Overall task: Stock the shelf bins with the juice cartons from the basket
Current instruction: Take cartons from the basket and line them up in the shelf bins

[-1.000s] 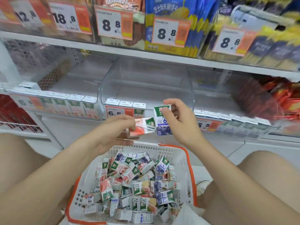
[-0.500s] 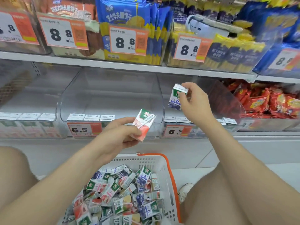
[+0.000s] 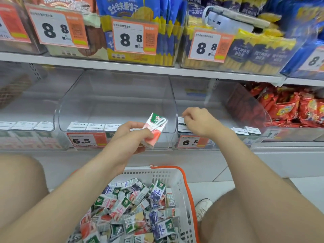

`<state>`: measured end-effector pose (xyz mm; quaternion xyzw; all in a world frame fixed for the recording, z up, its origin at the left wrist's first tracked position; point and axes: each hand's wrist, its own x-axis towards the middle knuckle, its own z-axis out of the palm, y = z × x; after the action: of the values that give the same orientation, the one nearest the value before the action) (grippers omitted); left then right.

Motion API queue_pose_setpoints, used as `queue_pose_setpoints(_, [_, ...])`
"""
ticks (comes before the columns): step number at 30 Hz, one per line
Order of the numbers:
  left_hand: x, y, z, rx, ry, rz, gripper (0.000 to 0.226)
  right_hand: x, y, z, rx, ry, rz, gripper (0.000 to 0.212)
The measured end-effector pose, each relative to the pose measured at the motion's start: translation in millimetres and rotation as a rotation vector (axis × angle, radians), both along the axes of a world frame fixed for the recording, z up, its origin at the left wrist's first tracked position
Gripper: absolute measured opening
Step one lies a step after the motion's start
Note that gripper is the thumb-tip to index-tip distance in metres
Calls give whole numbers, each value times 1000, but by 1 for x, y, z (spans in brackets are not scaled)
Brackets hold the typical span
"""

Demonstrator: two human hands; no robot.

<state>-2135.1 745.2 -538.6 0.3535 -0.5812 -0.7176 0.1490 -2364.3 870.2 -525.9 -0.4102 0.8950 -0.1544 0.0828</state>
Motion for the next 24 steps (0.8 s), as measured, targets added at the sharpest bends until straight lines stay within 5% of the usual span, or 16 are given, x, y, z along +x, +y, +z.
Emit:
queue_pose_setpoints(3, [3,-3,4,35,17,3,29,29,-7,6,-381,199,58,44])
queue_pose_setpoints(5, [5,-4,7,87,59,16,26,61,-9,15,-634,94,182,48])
queue_pose_setpoints(11, [26,-16,28,307,155,-53,32,99,-11,17,-654,-463,371,44])
queue_pose_setpoints(17, [43,-37,33,54,31,-139,25,102,-19,20,-784,-621,222,14])
queue_pose_setpoints(24, [60,-47,31,-301,-18,-152,19,120,-37,11,-823,-686,135,20])
